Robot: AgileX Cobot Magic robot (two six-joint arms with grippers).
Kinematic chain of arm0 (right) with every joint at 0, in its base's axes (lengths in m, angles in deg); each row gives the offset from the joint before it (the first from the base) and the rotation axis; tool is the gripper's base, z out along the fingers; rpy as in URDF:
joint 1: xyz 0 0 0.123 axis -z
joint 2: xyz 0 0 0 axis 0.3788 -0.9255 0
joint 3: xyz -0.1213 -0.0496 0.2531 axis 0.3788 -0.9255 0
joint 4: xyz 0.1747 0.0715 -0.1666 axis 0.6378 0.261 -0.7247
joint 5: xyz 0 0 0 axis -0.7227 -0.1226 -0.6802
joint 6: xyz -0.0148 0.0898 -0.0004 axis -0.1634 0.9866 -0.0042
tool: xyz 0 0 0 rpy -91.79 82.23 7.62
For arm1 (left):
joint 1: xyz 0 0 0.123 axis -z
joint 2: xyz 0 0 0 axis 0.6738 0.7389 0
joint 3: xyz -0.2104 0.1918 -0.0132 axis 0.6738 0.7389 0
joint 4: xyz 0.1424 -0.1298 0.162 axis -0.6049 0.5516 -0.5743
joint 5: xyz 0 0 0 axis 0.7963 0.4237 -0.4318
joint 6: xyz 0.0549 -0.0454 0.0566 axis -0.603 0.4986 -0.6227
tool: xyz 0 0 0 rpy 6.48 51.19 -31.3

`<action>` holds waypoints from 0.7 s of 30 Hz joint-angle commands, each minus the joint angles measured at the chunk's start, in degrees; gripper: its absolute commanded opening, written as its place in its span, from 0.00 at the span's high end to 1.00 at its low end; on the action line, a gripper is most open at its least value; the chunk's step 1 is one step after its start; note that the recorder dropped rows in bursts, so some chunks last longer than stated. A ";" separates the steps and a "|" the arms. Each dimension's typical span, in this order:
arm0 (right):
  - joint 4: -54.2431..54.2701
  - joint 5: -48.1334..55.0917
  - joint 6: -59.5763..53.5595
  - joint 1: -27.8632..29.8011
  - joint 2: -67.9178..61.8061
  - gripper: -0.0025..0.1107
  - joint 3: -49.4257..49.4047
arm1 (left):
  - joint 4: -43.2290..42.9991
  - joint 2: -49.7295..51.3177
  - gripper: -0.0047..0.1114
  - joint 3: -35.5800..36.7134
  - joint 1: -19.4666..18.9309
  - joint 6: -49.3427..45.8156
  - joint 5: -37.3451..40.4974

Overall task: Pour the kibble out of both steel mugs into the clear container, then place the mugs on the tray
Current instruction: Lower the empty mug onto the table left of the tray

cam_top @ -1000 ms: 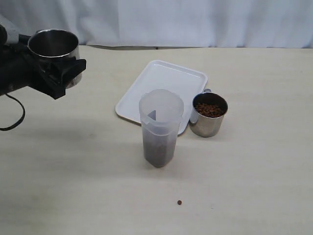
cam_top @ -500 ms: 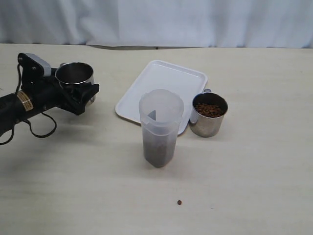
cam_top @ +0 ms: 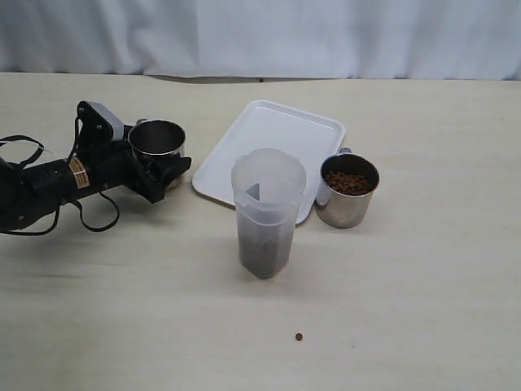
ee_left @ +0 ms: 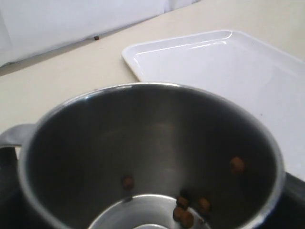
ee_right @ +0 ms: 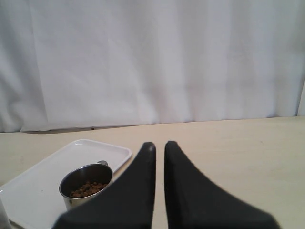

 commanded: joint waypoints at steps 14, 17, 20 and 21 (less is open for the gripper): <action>0.29 -0.66 -0.21 0.34 0.21 0.93 -0.23 | -8.34 -1.01 0.36 -0.29 -1.52 8.13 3.19; 0.29 -0.66 -0.21 0.34 0.21 0.93 -0.23 | -13.15 -2.23 0.36 -0.29 -3.42 11.85 3.07; 0.29 -0.66 -0.21 0.34 0.21 0.93 -0.23 | -16.41 -2.93 0.36 -0.29 -5.90 17.72 2.98; 0.29 -0.66 -0.21 0.34 0.21 0.93 -0.23 | -17.47 -3.01 0.36 -0.29 -6.86 18.97 2.77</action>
